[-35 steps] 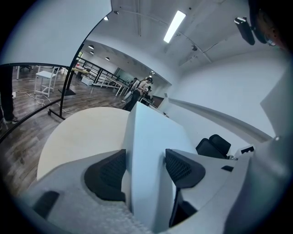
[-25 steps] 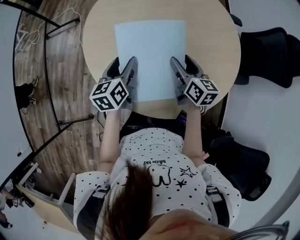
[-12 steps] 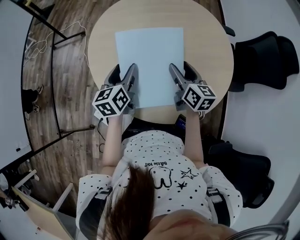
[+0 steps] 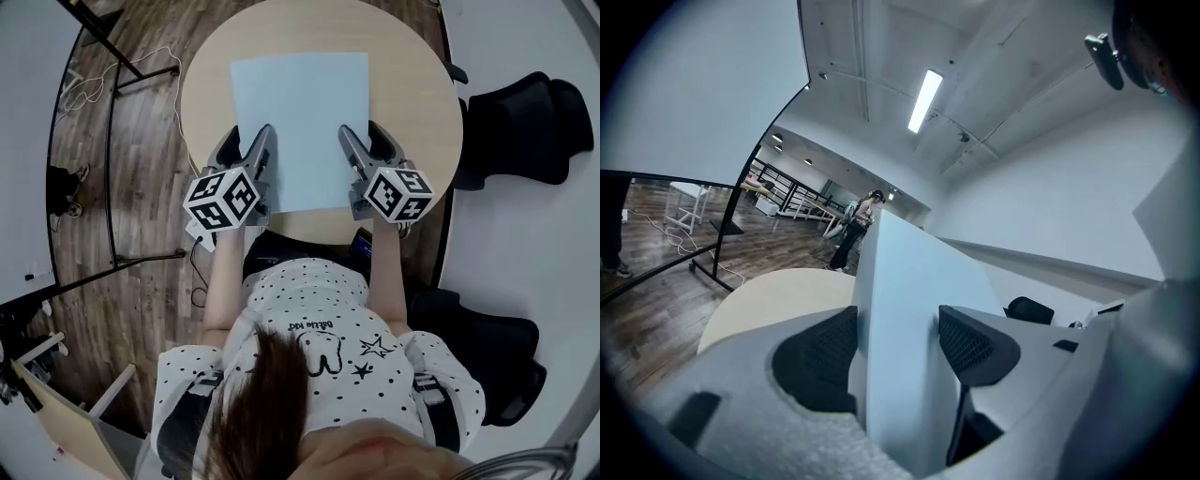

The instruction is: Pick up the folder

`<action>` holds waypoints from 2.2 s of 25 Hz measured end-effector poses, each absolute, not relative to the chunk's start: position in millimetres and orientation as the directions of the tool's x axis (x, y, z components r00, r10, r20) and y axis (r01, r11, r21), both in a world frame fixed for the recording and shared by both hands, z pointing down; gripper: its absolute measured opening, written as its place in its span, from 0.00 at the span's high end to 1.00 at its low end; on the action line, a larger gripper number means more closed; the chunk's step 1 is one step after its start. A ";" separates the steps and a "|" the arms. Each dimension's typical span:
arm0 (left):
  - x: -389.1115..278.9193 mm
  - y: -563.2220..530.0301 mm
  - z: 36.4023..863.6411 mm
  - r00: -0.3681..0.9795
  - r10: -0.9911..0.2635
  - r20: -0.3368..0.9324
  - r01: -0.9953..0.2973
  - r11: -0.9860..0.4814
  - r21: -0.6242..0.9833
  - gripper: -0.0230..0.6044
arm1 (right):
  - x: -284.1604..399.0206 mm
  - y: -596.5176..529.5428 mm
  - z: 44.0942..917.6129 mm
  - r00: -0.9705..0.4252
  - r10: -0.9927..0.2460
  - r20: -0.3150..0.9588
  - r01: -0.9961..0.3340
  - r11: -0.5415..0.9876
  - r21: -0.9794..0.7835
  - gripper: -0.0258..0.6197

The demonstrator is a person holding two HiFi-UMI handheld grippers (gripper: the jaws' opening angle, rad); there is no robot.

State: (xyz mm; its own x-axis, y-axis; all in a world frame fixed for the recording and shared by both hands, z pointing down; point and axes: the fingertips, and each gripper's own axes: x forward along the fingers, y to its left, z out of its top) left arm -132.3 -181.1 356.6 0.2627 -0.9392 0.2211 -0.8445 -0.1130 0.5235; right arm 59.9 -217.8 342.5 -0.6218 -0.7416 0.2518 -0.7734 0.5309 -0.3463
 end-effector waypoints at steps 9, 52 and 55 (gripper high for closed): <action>-127.9 -177.1 337.6 0.246 -0.954 0.169 -0.853 -0.131 0.505 0.53 | 64.4 -213.5 326.0 -0.628 -0.751 0.202 -0.766 0.552 -0.329 0.54; -111.6 -125.5 198.0 0.190 -0.969 -0.157 -0.908 -0.234 0.348 0.53 | 80.2 -166.5 196.4 -0.657 -0.750 -0.075 -0.728 0.657 -0.194 0.54; -108.6 -123.7 190.9 0.196 -0.965 -0.175 -0.907 -0.246 0.342 0.53 | 83.2 -164.5 189.6 -0.653 -0.752 -0.089 -0.731 0.657 -0.185 0.54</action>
